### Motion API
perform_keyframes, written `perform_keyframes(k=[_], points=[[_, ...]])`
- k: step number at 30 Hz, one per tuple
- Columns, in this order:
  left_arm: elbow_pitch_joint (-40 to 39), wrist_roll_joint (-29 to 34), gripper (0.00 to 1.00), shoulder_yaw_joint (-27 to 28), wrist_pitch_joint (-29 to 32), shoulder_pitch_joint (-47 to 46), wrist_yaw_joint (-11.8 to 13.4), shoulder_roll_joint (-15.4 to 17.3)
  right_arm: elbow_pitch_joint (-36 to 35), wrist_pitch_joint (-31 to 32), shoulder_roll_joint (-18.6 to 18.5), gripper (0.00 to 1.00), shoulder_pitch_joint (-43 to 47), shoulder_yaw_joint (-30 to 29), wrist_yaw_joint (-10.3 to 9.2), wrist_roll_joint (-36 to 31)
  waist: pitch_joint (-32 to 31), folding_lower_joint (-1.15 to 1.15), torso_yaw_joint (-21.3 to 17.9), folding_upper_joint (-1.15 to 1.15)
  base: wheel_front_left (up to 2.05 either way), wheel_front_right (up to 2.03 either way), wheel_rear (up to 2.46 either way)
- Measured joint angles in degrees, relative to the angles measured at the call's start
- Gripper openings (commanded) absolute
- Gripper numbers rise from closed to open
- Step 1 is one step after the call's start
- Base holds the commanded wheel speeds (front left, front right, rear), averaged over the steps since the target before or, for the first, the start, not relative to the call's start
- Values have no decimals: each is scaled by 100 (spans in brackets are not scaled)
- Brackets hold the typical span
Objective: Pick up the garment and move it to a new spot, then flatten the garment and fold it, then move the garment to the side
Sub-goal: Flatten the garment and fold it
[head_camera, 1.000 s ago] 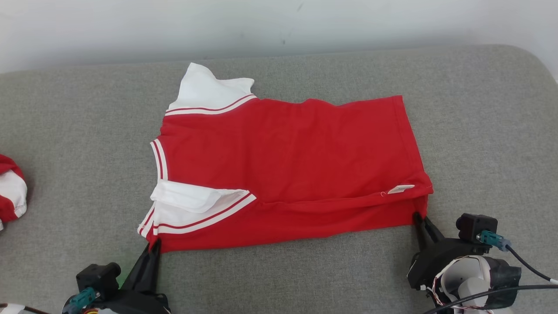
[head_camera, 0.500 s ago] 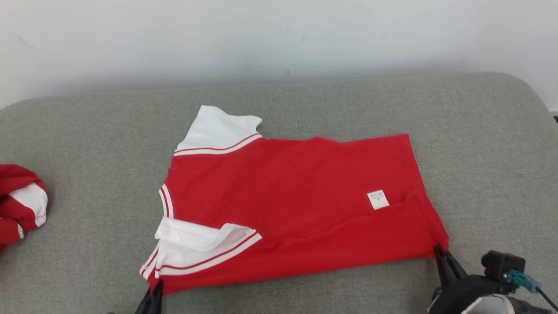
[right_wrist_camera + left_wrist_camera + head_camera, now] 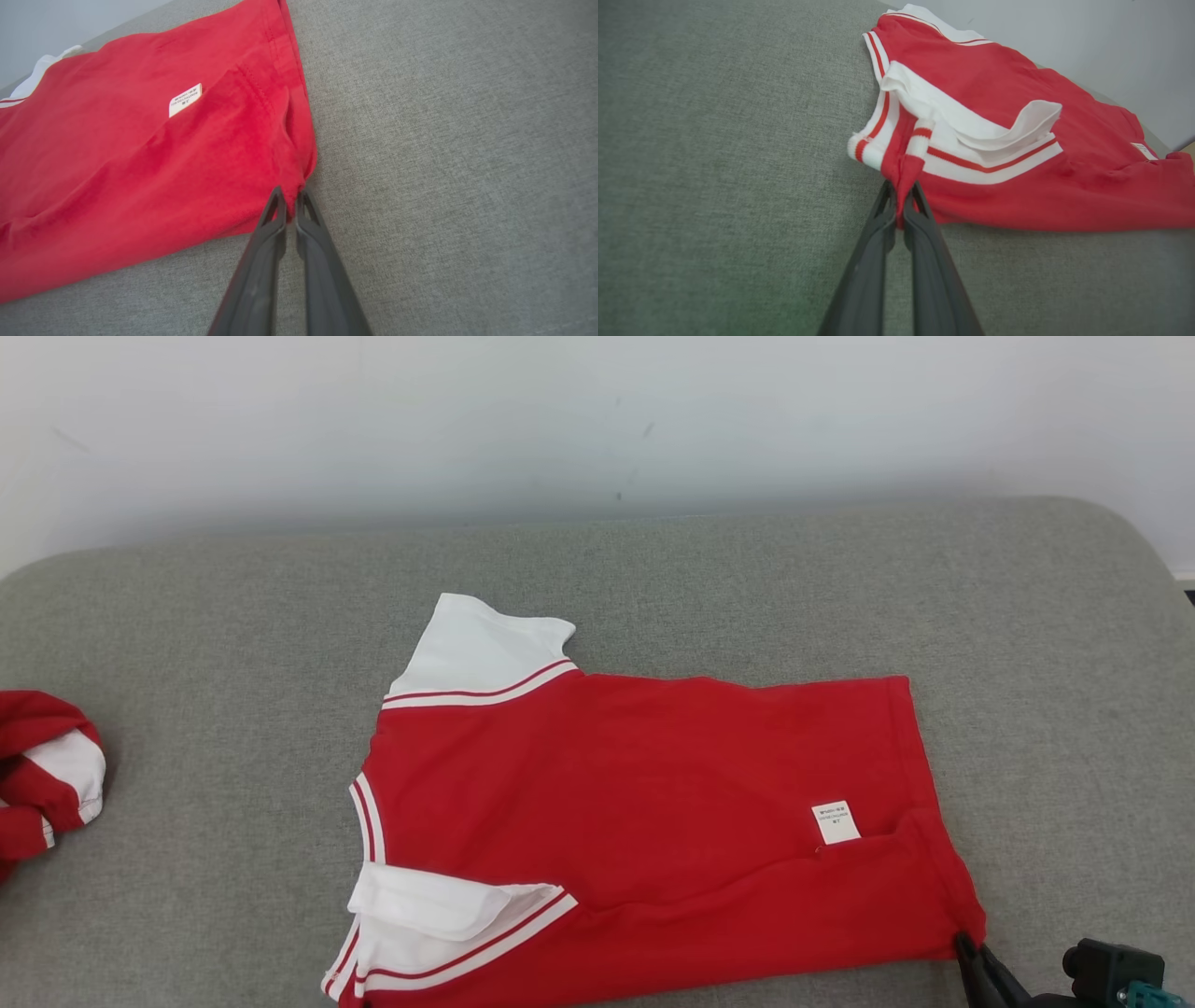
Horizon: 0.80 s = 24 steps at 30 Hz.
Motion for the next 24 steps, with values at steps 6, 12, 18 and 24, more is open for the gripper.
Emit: perform_keyframes(k=[6,12,18,24], points=[[190,23,100,25,0,-8,33,-3,-90,-25,-13,100,74,-21,0,-130,-58,0,0,0,0,0,0],[-91,57,100,165,0,-6,42,-26,-314,-323,-9,100,58,-52,0,-181,-103,0,43,0,0,0,0],[-734,250,100,303,0,1,4,-81,-475,-791,-27,100,-85,163,0,-322,-137,0,85,0,0,0,0],[-1290,443,100,621,0,3,187,-114,-460,-1374,-49,100,-193,369,0,-522,-202,0,131,0,0,0,0]])
